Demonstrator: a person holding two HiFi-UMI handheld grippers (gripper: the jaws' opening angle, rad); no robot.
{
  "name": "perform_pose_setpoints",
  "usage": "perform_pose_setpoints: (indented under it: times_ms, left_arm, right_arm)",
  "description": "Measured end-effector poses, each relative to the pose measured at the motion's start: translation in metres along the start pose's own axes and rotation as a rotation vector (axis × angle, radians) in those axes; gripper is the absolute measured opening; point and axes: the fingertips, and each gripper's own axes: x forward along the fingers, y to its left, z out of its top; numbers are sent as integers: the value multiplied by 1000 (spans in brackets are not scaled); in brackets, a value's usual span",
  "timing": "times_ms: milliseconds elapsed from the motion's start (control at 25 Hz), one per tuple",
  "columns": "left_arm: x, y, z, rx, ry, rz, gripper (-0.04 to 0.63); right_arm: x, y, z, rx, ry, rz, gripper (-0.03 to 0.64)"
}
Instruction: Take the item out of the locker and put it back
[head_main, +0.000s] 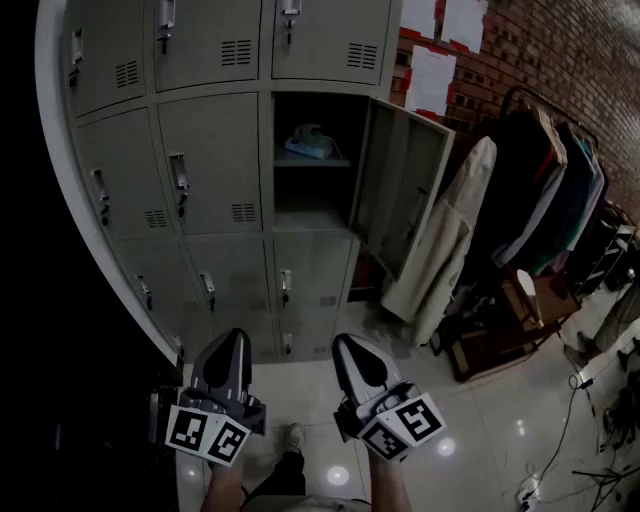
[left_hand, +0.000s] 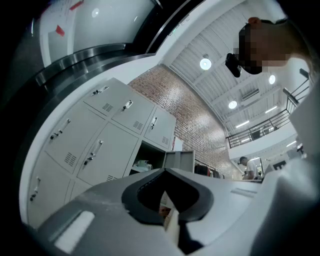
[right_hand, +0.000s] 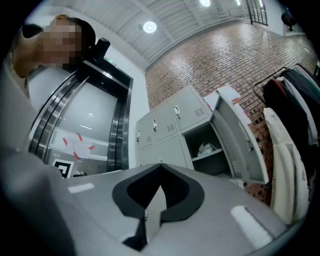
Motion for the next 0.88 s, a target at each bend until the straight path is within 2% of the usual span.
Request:
perform_pose_setpoints:
  times_ms: [200, 400, 520, 880]
  left_arm:
    - [111, 61, 12, 17, -19, -40, 3]
    - [187, 97, 18, -5, -61, -69, 3]
    - [215, 106, 12, -38, -72, -72, 3]
    - [259, 129, -3, -50, -77, -47, 3]
  right_arm:
    - [105, -49, 9, -78, 17, 15, 3]
    - [165, -94, 11, -106, 21, -7, 3]
    - [188, -118, 9, -114, 36, -8, 3]
    - [248, -168, 17, -140, 30, 4, 3]
